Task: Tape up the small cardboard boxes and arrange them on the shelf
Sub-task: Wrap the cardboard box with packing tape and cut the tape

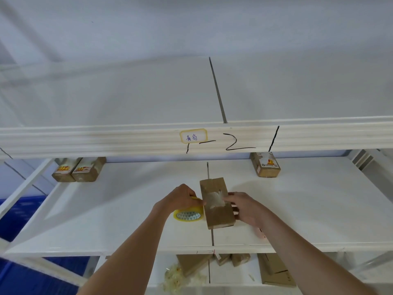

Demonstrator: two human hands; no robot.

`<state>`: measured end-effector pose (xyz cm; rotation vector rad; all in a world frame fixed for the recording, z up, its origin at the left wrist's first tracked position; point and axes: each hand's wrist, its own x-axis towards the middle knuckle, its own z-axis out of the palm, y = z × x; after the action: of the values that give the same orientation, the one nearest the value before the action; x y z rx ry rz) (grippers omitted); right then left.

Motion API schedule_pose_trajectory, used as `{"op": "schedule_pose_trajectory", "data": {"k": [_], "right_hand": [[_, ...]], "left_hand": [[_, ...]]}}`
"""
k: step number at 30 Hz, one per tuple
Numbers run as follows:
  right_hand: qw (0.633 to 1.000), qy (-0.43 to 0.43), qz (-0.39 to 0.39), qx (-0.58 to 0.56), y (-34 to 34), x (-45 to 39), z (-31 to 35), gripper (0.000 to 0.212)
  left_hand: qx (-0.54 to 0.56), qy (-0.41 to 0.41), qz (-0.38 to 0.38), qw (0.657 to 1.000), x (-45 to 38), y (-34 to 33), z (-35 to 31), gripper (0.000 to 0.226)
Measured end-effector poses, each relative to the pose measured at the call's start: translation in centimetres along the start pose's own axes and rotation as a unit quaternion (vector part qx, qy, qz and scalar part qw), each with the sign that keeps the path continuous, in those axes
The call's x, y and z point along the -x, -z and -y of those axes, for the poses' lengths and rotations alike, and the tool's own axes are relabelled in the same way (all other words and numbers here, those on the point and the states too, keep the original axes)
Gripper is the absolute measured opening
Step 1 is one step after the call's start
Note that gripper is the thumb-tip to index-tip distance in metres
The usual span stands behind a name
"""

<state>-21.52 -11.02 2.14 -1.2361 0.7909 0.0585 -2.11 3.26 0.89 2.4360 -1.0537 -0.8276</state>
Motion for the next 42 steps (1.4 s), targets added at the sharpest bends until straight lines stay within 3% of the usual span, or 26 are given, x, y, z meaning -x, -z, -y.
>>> {"op": "schedule_pose_trajectory", "data": {"k": [3, 8, 18, 23, 30, 42], "right_hand": [[0.99, 0.006, -0.042, 0.135, -1.5, -0.2, 0.4, 0.048], [0.954, 0.015, -0.129, 0.271, -3.4, -1.2, -0.1, 0.101], [0.936, 0.014, -0.181, 0.301, -4.0, -1.9, -0.4, 0.096], [0.912, 0.019, -0.208, 0.352, -4.4, -3.0, -0.9, 0.109], [0.909, -0.042, -0.213, 0.356, -4.2, -3.7, -0.3, 0.132], [0.907, -0.012, -0.207, 0.367, -4.5, -3.6, -0.2, 0.125]], "left_hand": [[-0.003, 0.01, -0.004, 1.0, -0.3, -0.7, -0.2, 0.04], [-0.006, 0.001, 0.026, 1.0, -0.5, -0.6, -0.9, 0.041], [-0.062, -0.027, 0.05, 0.996, -0.5, -0.3, -0.8, 0.036], [-0.101, -0.046, 0.043, 0.993, -1.0, -0.3, -1.0, 0.039], [-0.117, -0.036, 0.033, 0.992, -1.4, -0.4, -1.5, 0.043], [-0.138, -0.024, 0.045, 0.989, -1.8, -0.9, -1.4, 0.043]]}}
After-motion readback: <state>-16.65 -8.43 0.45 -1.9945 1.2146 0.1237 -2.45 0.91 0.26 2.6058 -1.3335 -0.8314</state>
